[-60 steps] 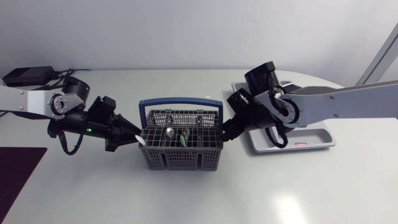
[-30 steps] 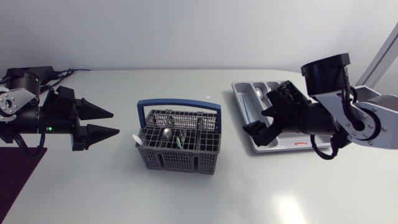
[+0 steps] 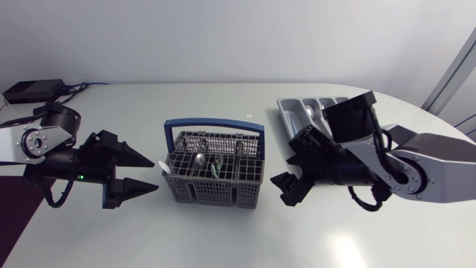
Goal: Unload the cutlery basket into the drawer organizer.
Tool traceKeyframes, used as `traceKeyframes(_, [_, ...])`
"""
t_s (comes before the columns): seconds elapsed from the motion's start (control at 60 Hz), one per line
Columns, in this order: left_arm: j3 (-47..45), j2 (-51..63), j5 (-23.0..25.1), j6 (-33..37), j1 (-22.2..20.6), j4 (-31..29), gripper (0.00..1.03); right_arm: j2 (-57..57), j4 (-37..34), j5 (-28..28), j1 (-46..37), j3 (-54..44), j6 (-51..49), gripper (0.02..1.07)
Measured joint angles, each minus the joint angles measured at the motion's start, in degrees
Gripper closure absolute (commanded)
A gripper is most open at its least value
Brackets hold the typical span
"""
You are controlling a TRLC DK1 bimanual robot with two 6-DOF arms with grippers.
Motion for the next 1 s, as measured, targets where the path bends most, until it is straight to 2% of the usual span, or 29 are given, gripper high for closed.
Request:
traceKeyframes(0.05, [0.2,0.9,-0.2,0.0,-0.9,0.1,0.18,1.7,0.9,0.3,0.3,0.0,0.3,0.69])
traceKeyframes(0.117, [0.3,1.5,-0.2,-0.1,-2.3,0.6,0.18,3.9,1.3,0.4,0.3,0.4,0.6,0.74])
traceKeyframes(0.367, [1.6,1.8,-0.9,-2.9,-6.1,2.9,0.18,9.7,1.9,0.5,1.1,4.9,1.5,0.74])
traceKeyframes(0.833, [1.6,2.4,-1.7,-4.4,-7.2,3.6,0.18,13.5,2.6,2.9,1.4,9.0,2.5,0.73])
traceKeyframes(0.883, [1.6,2.4,-1.7,-4.4,-7.1,3.6,0.18,13.4,2.6,2.9,1.4,9.0,2.5,0.66])
traceKeyframes(1.0, [1.6,2.2,-1.2,-4.1,-5.0,3.6,0.17,11.8,2.5,3.0,0.9,8.2,2.5,0.19])
